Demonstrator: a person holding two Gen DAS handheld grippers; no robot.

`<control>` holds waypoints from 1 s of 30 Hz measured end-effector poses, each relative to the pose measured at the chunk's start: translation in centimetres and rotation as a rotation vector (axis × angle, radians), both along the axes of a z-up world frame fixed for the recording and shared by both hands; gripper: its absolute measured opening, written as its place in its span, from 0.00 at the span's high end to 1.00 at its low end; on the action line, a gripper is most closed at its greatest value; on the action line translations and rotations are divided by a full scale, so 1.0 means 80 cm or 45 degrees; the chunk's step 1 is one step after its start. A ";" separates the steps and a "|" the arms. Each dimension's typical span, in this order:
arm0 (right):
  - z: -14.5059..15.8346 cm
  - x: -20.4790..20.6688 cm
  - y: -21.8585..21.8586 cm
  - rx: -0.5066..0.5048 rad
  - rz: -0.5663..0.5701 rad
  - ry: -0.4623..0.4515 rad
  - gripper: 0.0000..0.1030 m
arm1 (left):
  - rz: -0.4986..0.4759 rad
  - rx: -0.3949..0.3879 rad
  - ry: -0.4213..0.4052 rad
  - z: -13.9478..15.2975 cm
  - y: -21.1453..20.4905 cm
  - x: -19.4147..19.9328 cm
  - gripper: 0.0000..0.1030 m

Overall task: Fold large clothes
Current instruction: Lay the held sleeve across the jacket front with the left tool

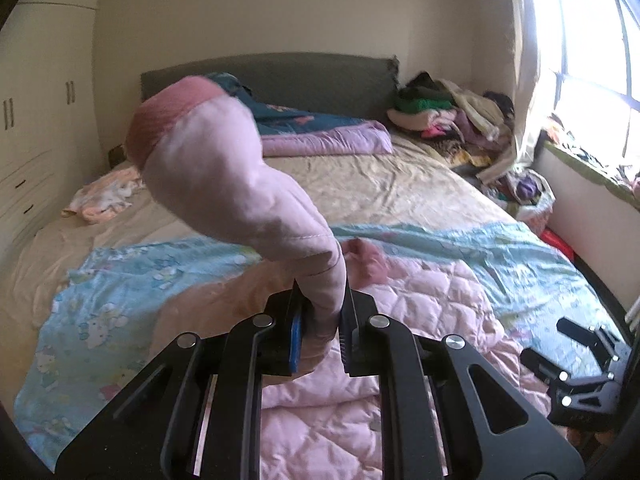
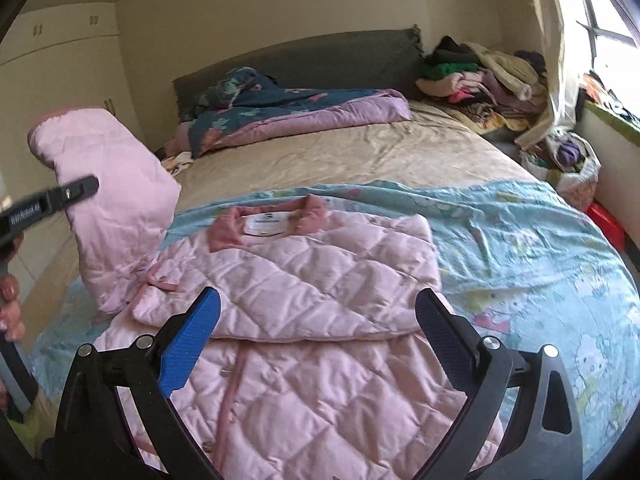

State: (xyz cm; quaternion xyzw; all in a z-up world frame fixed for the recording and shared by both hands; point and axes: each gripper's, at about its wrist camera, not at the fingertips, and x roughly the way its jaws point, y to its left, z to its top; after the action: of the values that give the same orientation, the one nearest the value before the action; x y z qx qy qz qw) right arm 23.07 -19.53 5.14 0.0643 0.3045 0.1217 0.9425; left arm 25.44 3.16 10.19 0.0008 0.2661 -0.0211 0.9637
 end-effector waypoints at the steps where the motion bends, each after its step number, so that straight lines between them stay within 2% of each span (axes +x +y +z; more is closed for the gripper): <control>1: -0.002 0.000 -0.005 0.005 -0.009 0.006 0.06 | -0.010 0.004 0.012 -0.005 -0.005 0.002 0.93; 18: -0.056 0.006 -0.092 0.123 -0.197 0.135 0.06 | -0.168 0.140 0.260 -0.117 -0.084 0.036 0.93; 25: -0.077 0.007 -0.112 0.153 -0.248 0.194 0.06 | -0.227 0.216 0.313 -0.147 -0.107 0.036 0.90; 28: -0.081 0.007 -0.115 0.160 -0.258 0.205 0.06 | -0.277 0.267 0.348 -0.159 -0.117 0.033 0.78; 30: -0.082 0.007 -0.115 0.161 -0.259 0.209 0.06 | -0.327 0.250 0.381 -0.163 -0.121 0.029 0.44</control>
State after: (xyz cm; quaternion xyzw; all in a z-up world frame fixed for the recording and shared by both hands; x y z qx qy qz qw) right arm 23.65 -28.73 -1.38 0.1637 0.3644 0.0389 0.9159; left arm 27.74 -6.48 -2.86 0.1253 0.4045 -0.1175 0.8983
